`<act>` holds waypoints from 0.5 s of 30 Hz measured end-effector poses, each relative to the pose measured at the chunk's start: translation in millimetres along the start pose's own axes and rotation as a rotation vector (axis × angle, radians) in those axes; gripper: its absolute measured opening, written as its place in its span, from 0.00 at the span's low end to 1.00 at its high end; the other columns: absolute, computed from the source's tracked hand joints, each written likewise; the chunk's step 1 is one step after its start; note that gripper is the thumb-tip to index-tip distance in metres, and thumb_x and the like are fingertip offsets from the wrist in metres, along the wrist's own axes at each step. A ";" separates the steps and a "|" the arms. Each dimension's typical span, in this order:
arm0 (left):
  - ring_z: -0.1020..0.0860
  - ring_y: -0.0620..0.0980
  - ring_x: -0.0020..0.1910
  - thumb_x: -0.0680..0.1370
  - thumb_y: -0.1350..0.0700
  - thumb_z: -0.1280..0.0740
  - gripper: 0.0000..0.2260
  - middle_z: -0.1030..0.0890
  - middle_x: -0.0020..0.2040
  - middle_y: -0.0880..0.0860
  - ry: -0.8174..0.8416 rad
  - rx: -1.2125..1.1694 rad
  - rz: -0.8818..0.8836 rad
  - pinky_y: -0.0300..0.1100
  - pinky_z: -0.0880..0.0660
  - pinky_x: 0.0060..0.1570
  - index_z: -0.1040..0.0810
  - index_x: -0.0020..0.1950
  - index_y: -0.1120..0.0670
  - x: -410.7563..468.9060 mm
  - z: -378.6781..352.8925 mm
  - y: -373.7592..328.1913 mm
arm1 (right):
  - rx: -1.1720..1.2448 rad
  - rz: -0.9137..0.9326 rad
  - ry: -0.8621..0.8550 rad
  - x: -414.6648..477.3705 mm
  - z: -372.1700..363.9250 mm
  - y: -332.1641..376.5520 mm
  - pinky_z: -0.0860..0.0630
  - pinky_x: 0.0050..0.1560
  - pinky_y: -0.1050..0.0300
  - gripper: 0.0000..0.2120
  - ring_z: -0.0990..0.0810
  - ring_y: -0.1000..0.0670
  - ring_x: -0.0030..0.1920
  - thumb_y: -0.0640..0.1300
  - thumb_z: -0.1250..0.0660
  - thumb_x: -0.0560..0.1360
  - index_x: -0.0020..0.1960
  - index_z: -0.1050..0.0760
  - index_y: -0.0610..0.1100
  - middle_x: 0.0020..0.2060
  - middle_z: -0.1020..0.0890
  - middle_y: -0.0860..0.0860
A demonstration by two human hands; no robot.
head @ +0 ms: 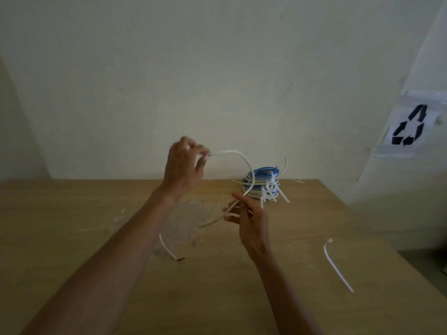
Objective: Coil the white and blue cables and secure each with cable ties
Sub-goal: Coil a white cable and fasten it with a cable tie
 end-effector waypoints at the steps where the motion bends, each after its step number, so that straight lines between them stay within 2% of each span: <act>1: 0.26 0.54 0.53 0.79 0.51 0.38 0.13 0.24 0.51 0.56 0.063 -0.043 0.079 0.55 0.25 0.58 0.15 0.54 0.51 -22.9 -11.9 13.2 | -0.005 -0.006 0.014 -1.2 -1.7 -0.2 0.17 0.41 0.54 0.14 0.14 0.46 0.42 0.31 0.40 0.82 0.61 0.20 0.40 0.42 0.16 0.41; 4: 0.24 0.54 0.58 0.79 0.45 0.42 0.21 0.20 0.54 0.55 0.164 -0.148 0.226 0.56 0.25 0.60 0.17 0.60 0.54 -74.2 -30.9 24.0 | -0.146 0.056 0.021 -6.1 -4.1 4.9 0.17 0.39 0.56 0.11 0.14 0.50 0.38 0.35 0.33 0.79 0.58 0.18 0.47 0.37 0.15 0.48; 6: 0.22 0.51 0.56 0.79 0.33 0.45 0.29 0.18 0.55 0.54 0.261 -0.386 0.437 0.52 0.24 0.59 0.18 0.61 0.54 -97.1 -27.0 10.8 | -0.416 0.221 0.041 -9.5 -8.6 13.4 0.20 0.37 0.56 0.08 0.17 0.55 0.34 0.41 0.31 0.79 0.55 0.17 0.50 0.35 0.16 0.53; 7: 0.19 0.51 0.51 0.77 0.28 0.44 0.34 0.17 0.52 0.54 0.348 -0.583 0.583 0.51 0.22 0.53 0.17 0.58 0.56 -106.8 -24.7 0.7 | -0.564 0.317 0.057 -13.0 -13.2 17.9 0.21 0.37 0.55 0.07 0.19 0.55 0.35 0.43 0.31 0.79 0.54 0.17 0.50 0.36 0.17 0.54; 8: 0.17 0.53 0.46 0.76 0.28 0.41 0.33 0.15 0.49 0.57 0.463 -0.791 0.734 0.50 0.20 0.48 0.17 0.56 0.57 -115.7 -27.0 -8.0 | -0.680 0.413 0.062 -16.8 -18.4 23.0 0.23 0.37 0.53 0.07 0.21 0.54 0.37 0.44 0.32 0.79 0.54 0.17 0.49 0.38 0.17 0.53; 10: 0.16 0.55 0.42 0.76 0.41 0.32 0.24 0.15 0.48 0.60 0.725 -1.077 0.903 0.47 0.18 0.42 0.20 0.58 0.61 -123.3 -23.1 -27.8 | -0.820 0.552 0.051 -22.4 -25.9 29.6 0.27 0.38 0.53 0.07 0.24 0.49 0.42 0.45 0.34 0.77 0.52 0.18 0.49 0.42 0.21 0.51; 12: 0.19 0.48 0.35 0.75 0.52 0.28 0.19 0.16 0.44 0.58 0.902 -1.109 0.919 0.38 0.21 0.33 0.23 0.60 0.62 -126.0 -10.6 -35.3 | -0.878 0.629 0.072 -25.6 -32.5 30.3 0.29 0.46 0.52 0.07 0.24 0.47 0.51 0.46 0.36 0.77 0.51 0.20 0.49 0.51 0.21 0.50; 14: 0.31 0.41 0.26 0.79 0.53 0.31 0.14 0.22 0.34 0.50 0.901 -1.005 0.898 0.32 0.35 0.23 0.24 0.58 0.61 -122.3 -2.5 -29.9 | -0.867 0.605 0.119 -25.9 -36.1 25.4 0.30 0.59 0.49 0.04 0.23 0.48 0.58 0.48 0.35 0.79 0.52 0.23 0.50 0.56 0.19 0.51; 15: 0.35 0.41 0.25 0.80 0.51 0.33 0.12 0.28 0.30 0.47 0.864 -0.965 0.883 0.32 0.40 0.23 0.23 0.55 0.60 -120.6 1.7 -24.4 | -0.854 0.554 0.122 -22.2 -33.5 20.0 0.31 0.65 0.45 0.03 0.21 0.49 0.56 0.48 0.35 0.80 0.51 0.24 0.49 0.53 0.18 0.52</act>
Point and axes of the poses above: each hand's wrist, its own x-axis towards the middle knuckle, its own z-axis out of the back of the hand, y = z × x, the point moved 7 cm from there along x, towards the middle knuckle
